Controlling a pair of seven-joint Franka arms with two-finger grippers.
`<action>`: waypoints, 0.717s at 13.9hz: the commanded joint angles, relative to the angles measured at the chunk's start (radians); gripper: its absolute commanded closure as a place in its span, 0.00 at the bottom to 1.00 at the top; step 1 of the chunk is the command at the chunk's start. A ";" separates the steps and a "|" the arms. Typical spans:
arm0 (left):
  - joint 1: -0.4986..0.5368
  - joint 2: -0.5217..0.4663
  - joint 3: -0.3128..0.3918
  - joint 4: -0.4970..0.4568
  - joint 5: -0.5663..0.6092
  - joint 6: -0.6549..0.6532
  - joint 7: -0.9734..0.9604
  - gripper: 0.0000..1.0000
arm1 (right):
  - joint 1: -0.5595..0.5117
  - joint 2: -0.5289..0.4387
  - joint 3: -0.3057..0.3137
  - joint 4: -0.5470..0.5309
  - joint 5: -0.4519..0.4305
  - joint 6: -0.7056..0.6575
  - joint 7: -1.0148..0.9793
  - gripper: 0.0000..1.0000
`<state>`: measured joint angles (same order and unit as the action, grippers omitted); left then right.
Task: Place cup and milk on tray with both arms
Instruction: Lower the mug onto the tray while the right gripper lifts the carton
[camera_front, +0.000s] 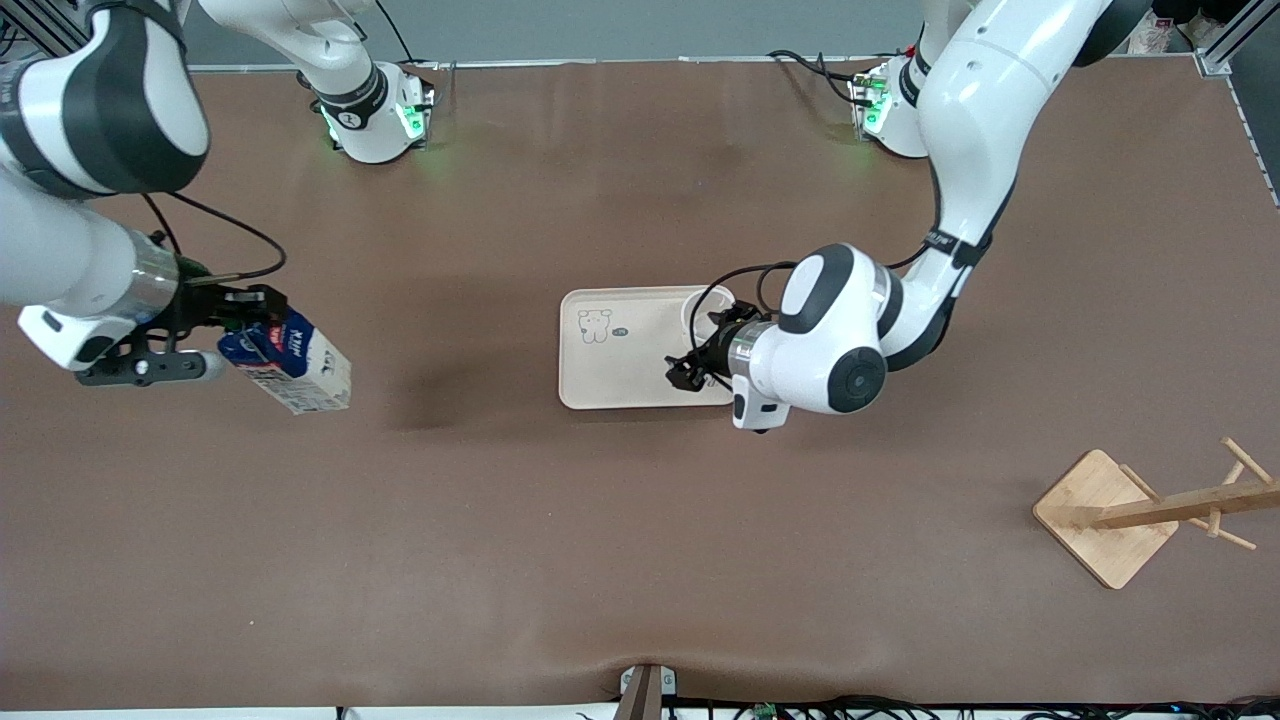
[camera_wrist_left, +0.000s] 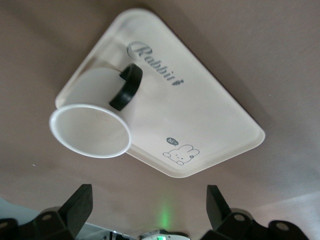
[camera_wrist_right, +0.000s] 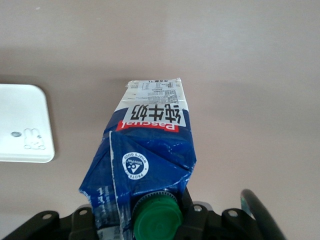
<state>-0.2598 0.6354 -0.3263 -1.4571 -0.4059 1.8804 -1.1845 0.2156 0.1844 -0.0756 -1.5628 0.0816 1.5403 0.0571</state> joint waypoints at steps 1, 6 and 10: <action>0.020 -0.106 0.023 -0.019 0.114 -0.043 -0.018 0.00 | 0.077 0.041 -0.009 0.029 0.117 -0.011 0.039 1.00; 0.042 -0.189 0.026 -0.020 0.511 -0.099 -0.017 0.00 | 0.237 0.151 -0.009 0.156 0.148 -0.017 0.314 1.00; 0.122 -0.264 0.024 -0.022 0.590 -0.135 0.014 0.00 | 0.349 0.249 -0.009 0.239 0.152 -0.006 0.470 1.00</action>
<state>-0.1758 0.4345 -0.3040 -1.4552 0.1610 1.7655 -1.1839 0.5156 0.3579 -0.0739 -1.4160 0.2159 1.5506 0.4485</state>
